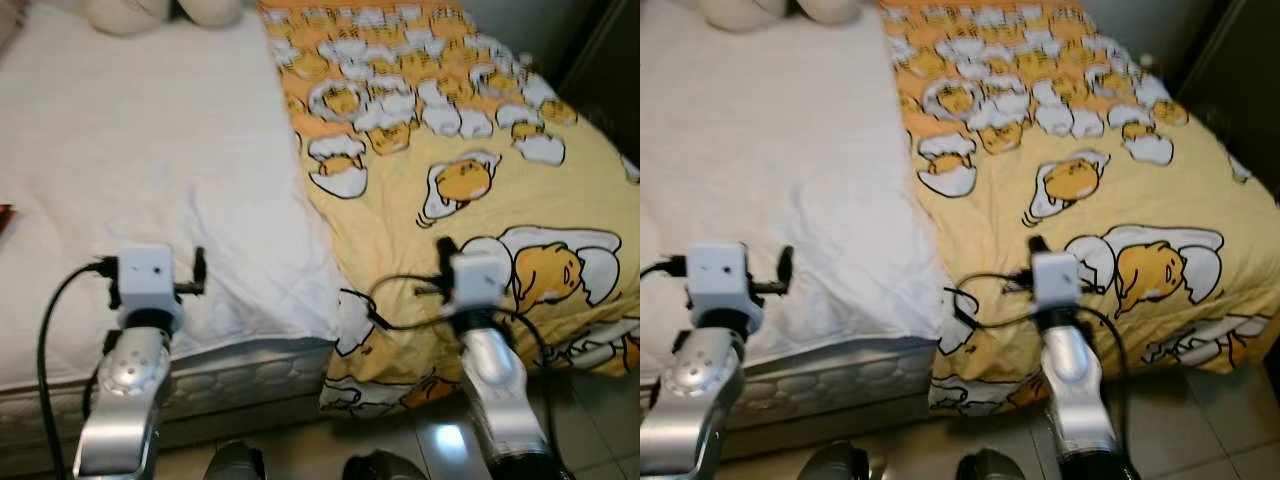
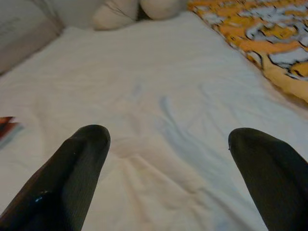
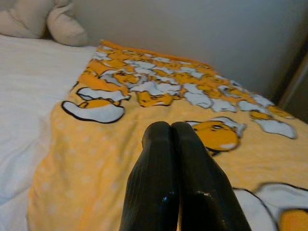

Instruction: Clean up the room

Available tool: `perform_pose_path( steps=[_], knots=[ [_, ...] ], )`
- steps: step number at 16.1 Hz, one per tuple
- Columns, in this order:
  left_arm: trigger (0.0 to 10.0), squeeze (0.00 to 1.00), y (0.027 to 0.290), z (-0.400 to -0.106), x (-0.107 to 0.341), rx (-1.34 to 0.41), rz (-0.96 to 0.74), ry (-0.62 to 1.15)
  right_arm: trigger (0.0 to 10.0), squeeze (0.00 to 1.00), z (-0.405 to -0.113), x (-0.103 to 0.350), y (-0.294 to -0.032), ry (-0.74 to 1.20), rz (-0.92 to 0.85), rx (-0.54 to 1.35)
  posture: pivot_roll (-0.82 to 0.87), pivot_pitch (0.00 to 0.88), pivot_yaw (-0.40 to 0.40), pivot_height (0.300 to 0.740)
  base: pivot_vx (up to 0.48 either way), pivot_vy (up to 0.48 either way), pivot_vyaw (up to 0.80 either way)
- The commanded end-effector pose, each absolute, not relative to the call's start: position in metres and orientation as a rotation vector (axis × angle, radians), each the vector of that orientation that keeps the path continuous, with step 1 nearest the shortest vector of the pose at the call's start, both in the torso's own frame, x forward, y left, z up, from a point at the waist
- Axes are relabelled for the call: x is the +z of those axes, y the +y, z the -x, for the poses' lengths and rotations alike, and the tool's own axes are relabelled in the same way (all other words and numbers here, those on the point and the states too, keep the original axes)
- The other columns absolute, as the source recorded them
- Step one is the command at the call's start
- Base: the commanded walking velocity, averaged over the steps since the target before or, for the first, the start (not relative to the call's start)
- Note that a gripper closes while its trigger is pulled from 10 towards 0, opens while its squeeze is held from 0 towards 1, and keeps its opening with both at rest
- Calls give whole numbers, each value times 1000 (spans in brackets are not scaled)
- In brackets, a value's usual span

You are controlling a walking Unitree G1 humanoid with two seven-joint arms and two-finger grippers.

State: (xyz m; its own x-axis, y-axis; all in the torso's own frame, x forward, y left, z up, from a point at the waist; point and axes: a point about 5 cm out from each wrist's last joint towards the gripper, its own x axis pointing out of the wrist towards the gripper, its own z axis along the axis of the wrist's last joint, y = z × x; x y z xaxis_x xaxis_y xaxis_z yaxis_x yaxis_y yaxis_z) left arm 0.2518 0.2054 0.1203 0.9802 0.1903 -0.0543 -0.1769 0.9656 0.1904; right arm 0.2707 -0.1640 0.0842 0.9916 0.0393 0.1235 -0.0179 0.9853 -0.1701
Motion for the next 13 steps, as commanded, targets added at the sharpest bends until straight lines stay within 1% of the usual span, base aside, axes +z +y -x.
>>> perform_pose_path(
  steps=[1, 4, 5, 6, 8, 11, 12, 13],
  knots=[
    [10000, 0, 200, -254, 120, 164, -186, 53, 10000, 0, -267, 89, -172, -136, 149, -5, 60, 0, -38, 711, 0, 0, 0],
    [10000, 0, 177, -258, 122, 113, -137, 29, 10000, 0, -272, 94, -170, -163, 88, -45, 56, 0, -17, 711, 0, 0, 0],
    [10000, 0, 170, -261, 119, 112, -95, 40, 10000, 0, -279, 96, -171, -145, -10, -85, 53, 0, -13, 711, 0, 0, 0],
    [10000, 0, 173, -263, 107, 143, -31, 87, 10000, 0, -291, 89, -178, -46, -219, -160, 49, 0, -17, 711, 0, 0, 0],
    [10000, 0, 177, -265, 104, 164, -32, 95, 10000, 0, -297, 91, -182, -38, -180, -155, 47, 0, -20, 711, 0, 0, 0],
    [10000, 0, 172, -272, 107, 127, -106, 83, 10000, 0, -310, 88, -182, 20, -167, -142, 52, 0, -13, 711, 0, 0, 0],
    [10000, 0, 172, -274, 109, 116, -119, 72, 10000, 1000, -314, 92, -180, 3, -185, -123, 53, 0, -11, 711, 0, 0, 0],
    [10000, 0, 172, -276, 109, 116, -129, 71, 10000, 1000, -315, 95, -177, -21, -191, -98, 51, 0, -8, 711, 0, 0, 0]
  ],
)
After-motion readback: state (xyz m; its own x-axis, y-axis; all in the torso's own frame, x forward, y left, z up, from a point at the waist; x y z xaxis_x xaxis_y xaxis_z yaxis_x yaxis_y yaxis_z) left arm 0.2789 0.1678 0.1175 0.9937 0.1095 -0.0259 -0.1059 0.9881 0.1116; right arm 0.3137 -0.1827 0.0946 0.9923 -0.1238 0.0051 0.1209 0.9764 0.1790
